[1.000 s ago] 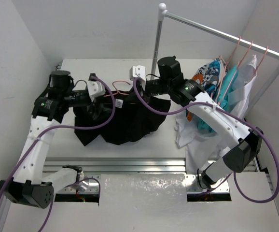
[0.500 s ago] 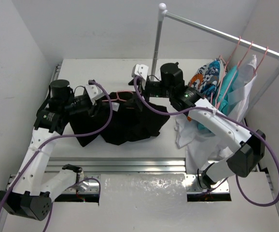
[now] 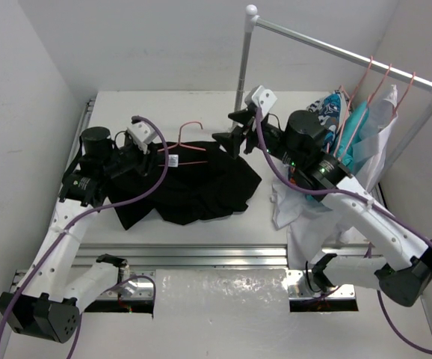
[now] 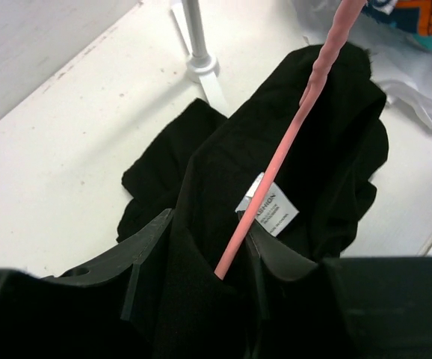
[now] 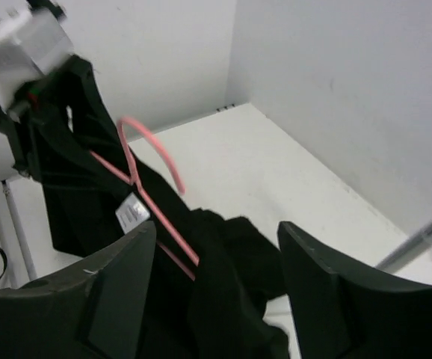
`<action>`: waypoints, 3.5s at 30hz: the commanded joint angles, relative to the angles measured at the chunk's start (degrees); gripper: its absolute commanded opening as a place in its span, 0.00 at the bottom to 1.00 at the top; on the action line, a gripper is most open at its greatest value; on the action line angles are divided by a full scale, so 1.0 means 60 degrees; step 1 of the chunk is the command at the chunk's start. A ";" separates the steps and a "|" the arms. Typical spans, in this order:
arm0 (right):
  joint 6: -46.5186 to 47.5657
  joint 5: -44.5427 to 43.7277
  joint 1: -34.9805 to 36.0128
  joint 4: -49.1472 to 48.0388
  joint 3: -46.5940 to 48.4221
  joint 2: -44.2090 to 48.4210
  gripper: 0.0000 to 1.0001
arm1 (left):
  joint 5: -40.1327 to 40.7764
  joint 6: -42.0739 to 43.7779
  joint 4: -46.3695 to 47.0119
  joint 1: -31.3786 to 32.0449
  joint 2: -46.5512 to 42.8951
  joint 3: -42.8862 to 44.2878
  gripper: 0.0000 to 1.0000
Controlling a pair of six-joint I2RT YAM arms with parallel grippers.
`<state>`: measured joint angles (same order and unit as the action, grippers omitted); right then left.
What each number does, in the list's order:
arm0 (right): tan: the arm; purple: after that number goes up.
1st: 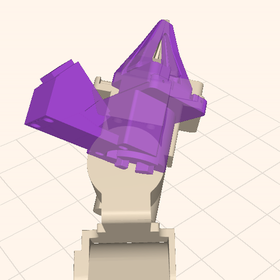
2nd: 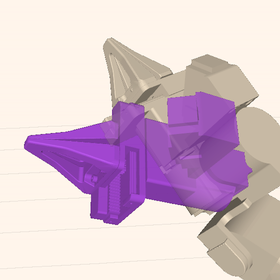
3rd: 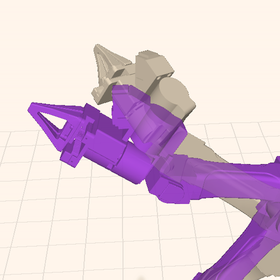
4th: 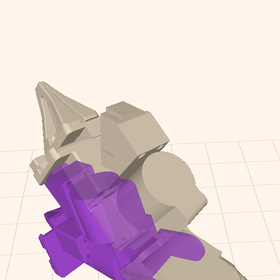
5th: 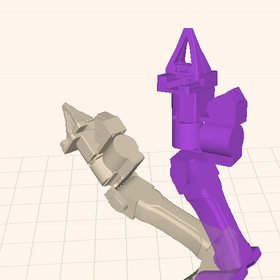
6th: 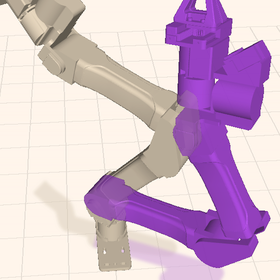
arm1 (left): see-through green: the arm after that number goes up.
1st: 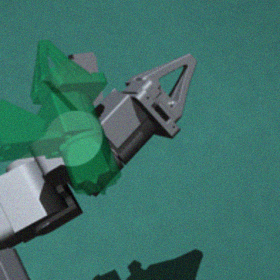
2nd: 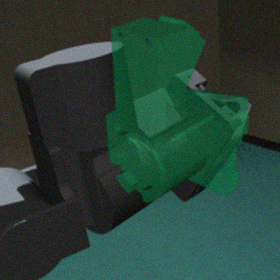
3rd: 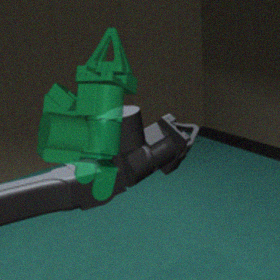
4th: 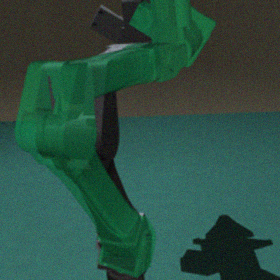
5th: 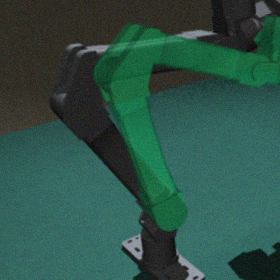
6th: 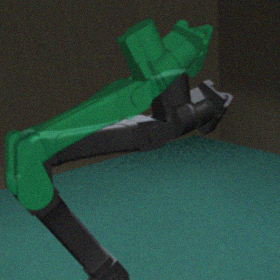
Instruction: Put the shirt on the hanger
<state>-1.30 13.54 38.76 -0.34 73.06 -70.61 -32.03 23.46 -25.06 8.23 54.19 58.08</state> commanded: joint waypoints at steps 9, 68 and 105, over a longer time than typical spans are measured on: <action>-0.0706 -0.0529 -0.0001 0.0115 -0.2698 0.0137 0.69 | 0.0036 -0.0263 0.0954 0.0079 -0.0287 0.0177 0.00; -0.1204 -0.4747 0.2109 -0.2961 -0.7342 0.1690 0.99 | 0.1323 -0.4527 0.2684 0.2038 0.4398 0.5916 0.00; -0.2347 -0.4747 0.2109 -0.2478 -0.7899 0.2773 0.96 | 0.5104 -0.4233 0.2771 0.5102 1.2367 1.5515 0.00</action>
<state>-16.01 -14.41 51.20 -14.09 24.67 -55.88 -3.99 -2.83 -14.02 36.84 127.72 148.20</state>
